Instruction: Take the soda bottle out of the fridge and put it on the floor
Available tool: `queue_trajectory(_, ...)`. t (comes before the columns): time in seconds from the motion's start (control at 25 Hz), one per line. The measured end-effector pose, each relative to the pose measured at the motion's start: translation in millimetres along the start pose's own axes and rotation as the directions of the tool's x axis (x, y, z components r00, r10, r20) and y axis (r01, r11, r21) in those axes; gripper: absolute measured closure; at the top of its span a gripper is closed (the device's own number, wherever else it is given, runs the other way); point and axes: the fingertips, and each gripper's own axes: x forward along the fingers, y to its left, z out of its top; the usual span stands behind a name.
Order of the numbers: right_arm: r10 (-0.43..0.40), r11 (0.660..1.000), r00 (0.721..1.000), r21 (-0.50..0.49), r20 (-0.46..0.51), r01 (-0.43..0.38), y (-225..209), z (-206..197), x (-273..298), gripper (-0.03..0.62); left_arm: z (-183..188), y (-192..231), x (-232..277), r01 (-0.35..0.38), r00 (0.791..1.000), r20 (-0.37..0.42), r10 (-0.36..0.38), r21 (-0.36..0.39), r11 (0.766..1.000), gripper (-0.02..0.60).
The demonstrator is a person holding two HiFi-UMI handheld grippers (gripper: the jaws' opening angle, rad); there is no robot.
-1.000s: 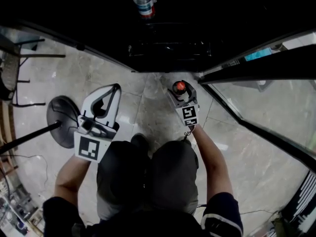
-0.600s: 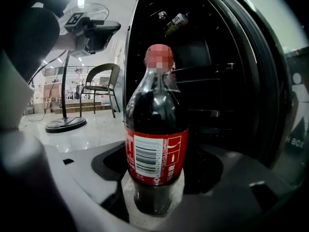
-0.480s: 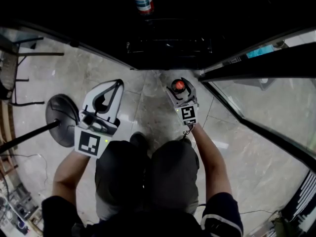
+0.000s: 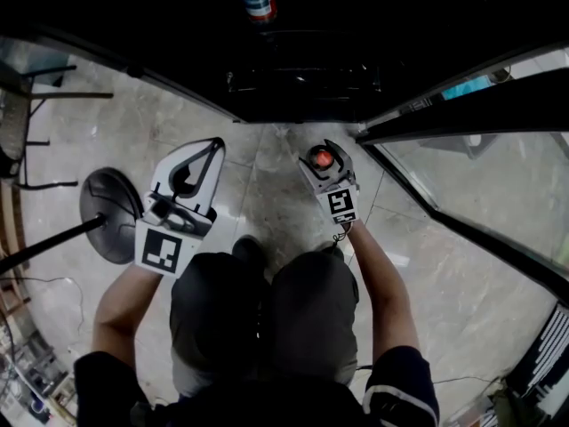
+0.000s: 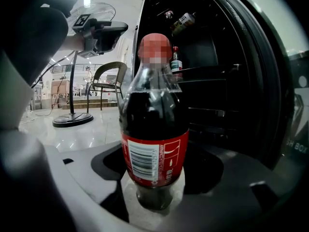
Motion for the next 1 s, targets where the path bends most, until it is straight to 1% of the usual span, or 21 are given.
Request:
queue_trajectory(0.16, 0.022, 1.0, 1.0, 0.016, -0.015, -0.022, 1.6, -3.0, 0.2, 0.261, -4.2, -2.2, 2.0, 0.012, 1.0, -0.006, -0.012, 0.008, 1.0, 0.558)
queue_trajectory(0.28, 0.038, 0.999, 0.999, -0.005, -0.027, -0.038, 2.1, -3.0, 0.5, 0.261, -3.8, -2.2, 4.0, 0.018, 1.0, -0.002, -0.018, 0.013, 1.0, 0.558)
queue_trajectory(0.6, 0.051, 0.999, 0.999, -0.009, -0.004, -0.051, 2.8, 8.6, -6.1, 0.256, -2.0, 0.7, 8.2, 0.014, 1.0, 0.004, -0.014, -0.007, 1.0, 0.558)
queue_trajectory(0.72, 0.064, 0.998, 0.998, 0.003, 0.009, -0.064, 2.6, 18.6, -13.5, 0.256, -1.0, -2.7, 9.4, 0.022, 1.0, 0.003, -0.022, -0.005, 1.0, 0.558)
queue_trajectory(1.0, 0.11, 0.994, 0.994, -0.018, 0.025, -0.109, 3.1, 41.7, -35.0, 0.256, 4.8, -3.0, 10.2, 0.027, 1.0, 0.008, -0.026, -0.021, 0.999, 0.558)
